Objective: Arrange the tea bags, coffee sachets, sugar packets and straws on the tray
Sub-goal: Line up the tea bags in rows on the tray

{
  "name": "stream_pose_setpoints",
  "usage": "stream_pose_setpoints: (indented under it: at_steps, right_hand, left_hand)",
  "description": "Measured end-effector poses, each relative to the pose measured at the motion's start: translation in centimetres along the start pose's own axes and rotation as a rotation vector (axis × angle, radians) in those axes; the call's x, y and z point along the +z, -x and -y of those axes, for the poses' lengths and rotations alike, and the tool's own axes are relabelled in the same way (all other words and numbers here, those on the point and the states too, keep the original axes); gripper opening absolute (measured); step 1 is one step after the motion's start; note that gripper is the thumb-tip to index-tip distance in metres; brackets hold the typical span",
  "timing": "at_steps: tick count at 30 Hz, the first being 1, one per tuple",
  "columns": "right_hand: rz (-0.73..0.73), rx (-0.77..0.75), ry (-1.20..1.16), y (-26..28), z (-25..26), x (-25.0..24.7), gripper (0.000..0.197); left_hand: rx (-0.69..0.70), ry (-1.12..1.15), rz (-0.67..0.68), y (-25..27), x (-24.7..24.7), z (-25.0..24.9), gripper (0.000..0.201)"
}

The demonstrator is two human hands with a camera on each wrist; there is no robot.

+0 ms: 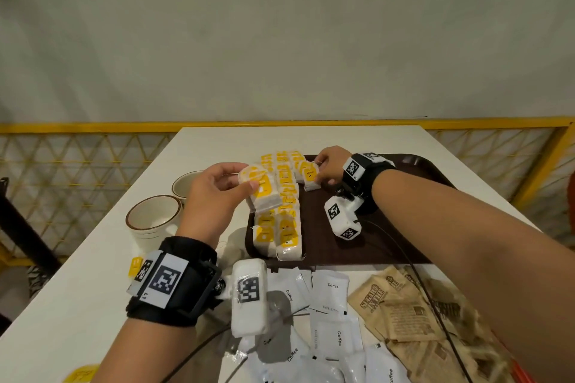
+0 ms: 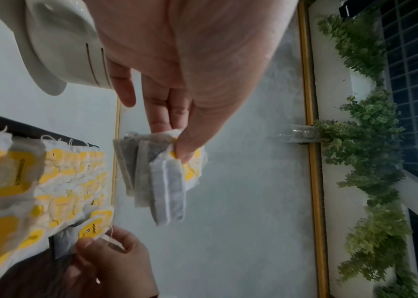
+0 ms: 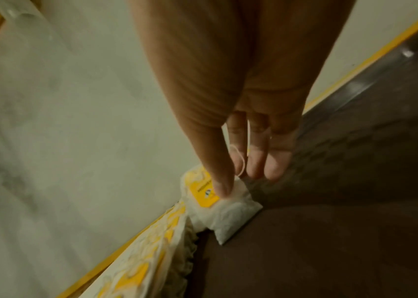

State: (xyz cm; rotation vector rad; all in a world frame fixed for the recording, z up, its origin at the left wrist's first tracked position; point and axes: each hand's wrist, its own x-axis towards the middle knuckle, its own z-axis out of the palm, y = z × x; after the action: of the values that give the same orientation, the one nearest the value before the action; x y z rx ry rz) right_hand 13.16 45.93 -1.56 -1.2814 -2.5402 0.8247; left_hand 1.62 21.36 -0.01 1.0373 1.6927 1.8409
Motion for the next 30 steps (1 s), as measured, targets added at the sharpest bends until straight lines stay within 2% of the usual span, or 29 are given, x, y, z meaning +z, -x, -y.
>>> stream_pose_setpoints:
  at_steps: [5, 8, 11, 15, 21, 25, 27, 30]
  right_hand:
    - [-0.001, 0.017, -0.088, 0.2, -0.1, 0.6, 0.035]
    - [-0.007, 0.019, -0.084, -0.1, 0.3, 0.9, 0.021]
    - [-0.02, 0.007, -0.052, -0.5, 0.5, 1.4, 0.032]
    - [-0.023, -0.021, 0.001, -0.5, 0.9, 1.3, 0.028]
    - [-0.055, 0.068, -0.111, -0.8, 0.3, 1.6, 0.032]
    - [0.007, 0.125, -0.17, -1.9, -1.2, 1.4, 0.018]
    - [0.018, 0.136, -0.233, -1.1, -0.5, 1.2, 0.021]
    - [-0.012, 0.161, -0.328, -0.2, 0.3, 1.3, 0.017]
  left_hand:
    - [-0.01, -0.008, -0.001, -0.1, -0.1, 0.1, 0.022]
    - [-0.014, -0.006, -0.016, 0.0, -0.4, 0.0, 0.024]
    - [-0.016, 0.0, -0.024, 0.0, -0.6, -0.2, 0.023]
    - [-0.02, 0.01, -0.034, -0.1, -0.8, -0.3, 0.023]
    - [-0.028, 0.018, -0.038, -0.1, -0.9, -0.4, 0.022]
    - [-0.027, 0.019, -0.042, -0.1, -1.0, -0.4, 0.022]
    - [-0.03, 0.019, -0.037, -0.1, -1.0, -0.4, 0.023]
    - [-0.027, -0.003, -0.021, -0.1, -0.8, -0.4, 0.023]
